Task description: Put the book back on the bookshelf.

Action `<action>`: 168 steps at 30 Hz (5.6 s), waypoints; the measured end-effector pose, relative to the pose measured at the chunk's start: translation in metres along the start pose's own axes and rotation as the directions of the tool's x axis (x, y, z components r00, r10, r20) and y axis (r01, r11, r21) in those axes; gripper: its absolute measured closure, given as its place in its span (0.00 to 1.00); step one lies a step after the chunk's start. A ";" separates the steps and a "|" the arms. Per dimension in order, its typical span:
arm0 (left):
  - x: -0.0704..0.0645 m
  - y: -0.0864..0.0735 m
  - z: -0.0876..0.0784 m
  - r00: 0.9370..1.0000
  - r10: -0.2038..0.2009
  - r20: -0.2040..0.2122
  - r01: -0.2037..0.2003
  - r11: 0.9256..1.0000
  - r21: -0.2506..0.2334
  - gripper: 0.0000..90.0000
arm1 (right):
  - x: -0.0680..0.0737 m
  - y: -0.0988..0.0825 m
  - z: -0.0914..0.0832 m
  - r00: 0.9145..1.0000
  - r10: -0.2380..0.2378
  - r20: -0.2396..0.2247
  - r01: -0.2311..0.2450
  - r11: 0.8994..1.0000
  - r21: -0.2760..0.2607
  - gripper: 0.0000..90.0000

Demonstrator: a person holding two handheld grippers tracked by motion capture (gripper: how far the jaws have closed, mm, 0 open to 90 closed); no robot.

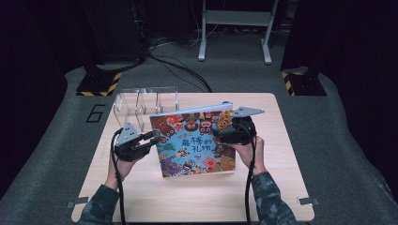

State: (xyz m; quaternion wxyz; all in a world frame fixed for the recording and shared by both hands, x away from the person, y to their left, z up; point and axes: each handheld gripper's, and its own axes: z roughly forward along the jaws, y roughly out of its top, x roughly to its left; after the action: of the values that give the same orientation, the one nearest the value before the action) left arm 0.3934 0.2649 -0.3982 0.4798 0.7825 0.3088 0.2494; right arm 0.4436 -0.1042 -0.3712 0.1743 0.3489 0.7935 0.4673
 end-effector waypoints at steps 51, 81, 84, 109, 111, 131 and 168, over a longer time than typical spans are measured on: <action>-0.003 0.014 -0.010 0.997 0.022 0.080 -0.015 0.996 -0.084 0.70 | -0.004 0.005 0.002 0.999 -0.013 -0.033 0.014 1.000 0.026 0.30; -0.004 0.031 -0.012 0.977 0.101 0.185 -0.088 0.993 -0.080 0.80 | -0.014 0.010 -0.003 0.998 0.044 0.053 -0.046 0.999 0.024 0.17; -0.007 0.033 -0.013 0.981 0.103 0.162 -0.094 0.993 -0.065 0.80 | -0.012 0.013 0.001 0.997 0.047 0.055 -0.048 0.999 0.015 0.16; -0.012 0.067 0.001 0.967 0.036 0.252 -0.050 0.998 0.050 0.64 | -0.012 0.015 0.000 0.996 0.042 0.075 -0.043 0.999 0.011 0.21; -0.013 0.071 0.006 0.960 0.028 0.279 -0.048 0.997 0.065 0.59 | -0.012 0.015 0.000 0.996 0.045 0.076 -0.046 0.999 0.011 0.21; -0.017 0.083 0.019 0.941 0.111 0.319 -0.148 0.984 0.096 0.85 | -0.016 -0.005 -0.017 0.988 0.061 0.139 -0.062 0.998 0.004 0.13; -0.008 0.110 0.011 0.962 0.027 0.271 -0.047 0.997 0.069 0.90 | -0.051 -0.179 0.002 0.877 0.245 0.414 -0.326 0.935 0.138 0.00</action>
State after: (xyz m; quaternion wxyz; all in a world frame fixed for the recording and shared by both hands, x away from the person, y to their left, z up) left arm 0.4226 0.2144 -0.3036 0.4832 0.8320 0.2351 0.1378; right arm 0.4105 -0.1970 -0.5286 0.2210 0.5646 0.7257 0.3253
